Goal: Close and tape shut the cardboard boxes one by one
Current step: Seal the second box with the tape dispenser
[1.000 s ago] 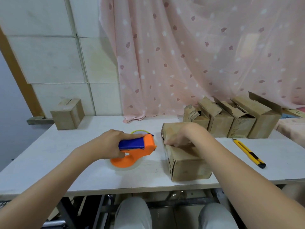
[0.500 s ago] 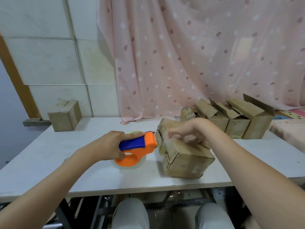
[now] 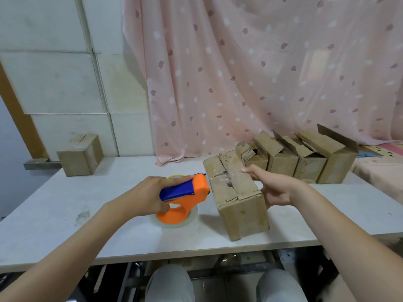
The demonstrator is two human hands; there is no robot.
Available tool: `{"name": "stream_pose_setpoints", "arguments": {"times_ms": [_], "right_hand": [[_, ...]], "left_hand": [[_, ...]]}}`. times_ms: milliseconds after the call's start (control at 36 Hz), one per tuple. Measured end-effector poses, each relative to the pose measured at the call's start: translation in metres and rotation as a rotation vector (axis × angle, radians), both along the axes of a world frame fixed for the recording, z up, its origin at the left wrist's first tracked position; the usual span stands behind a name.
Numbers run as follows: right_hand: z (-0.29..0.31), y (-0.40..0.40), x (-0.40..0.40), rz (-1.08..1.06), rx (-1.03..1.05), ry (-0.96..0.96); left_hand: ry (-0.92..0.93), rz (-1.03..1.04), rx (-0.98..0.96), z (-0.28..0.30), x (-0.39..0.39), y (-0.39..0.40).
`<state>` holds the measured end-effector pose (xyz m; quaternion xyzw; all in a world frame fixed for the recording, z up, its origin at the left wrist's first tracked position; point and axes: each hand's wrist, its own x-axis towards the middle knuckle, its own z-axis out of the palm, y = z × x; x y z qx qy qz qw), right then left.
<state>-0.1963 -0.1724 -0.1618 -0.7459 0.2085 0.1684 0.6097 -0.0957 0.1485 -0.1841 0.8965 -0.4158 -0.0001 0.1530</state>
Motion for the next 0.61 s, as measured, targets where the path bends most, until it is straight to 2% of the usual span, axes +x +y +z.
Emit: {"name": "stream_pose_setpoints", "arguments": {"times_ms": [167,278,333,389,500,611], "right_hand": [[-0.016,0.017,-0.015,-0.185,0.168,-0.149],[-0.019,0.022,-0.022,-0.221,0.211,-0.182],[-0.015,0.019,-0.02,-0.237,-0.018,-0.227],[-0.008,0.016,-0.015,-0.217,-0.362,-0.332],[0.018,0.033,-0.013,0.126,-0.918,-0.546],[0.005,0.057,-0.005,0.422,-1.128,-0.488]], "left_hand": [[0.016,-0.007,-0.049,-0.004,0.0,-0.014],[0.029,-0.023,-0.089,-0.007,-0.002,-0.025],[0.027,-0.03,-0.103,-0.008,-0.002,-0.028],[0.038,-0.038,-0.109,-0.009,-0.003,-0.032],[0.041,-0.041,-0.114,-0.011,0.001,-0.036],[0.029,-0.044,-0.118,-0.011,0.002,-0.035]]}}
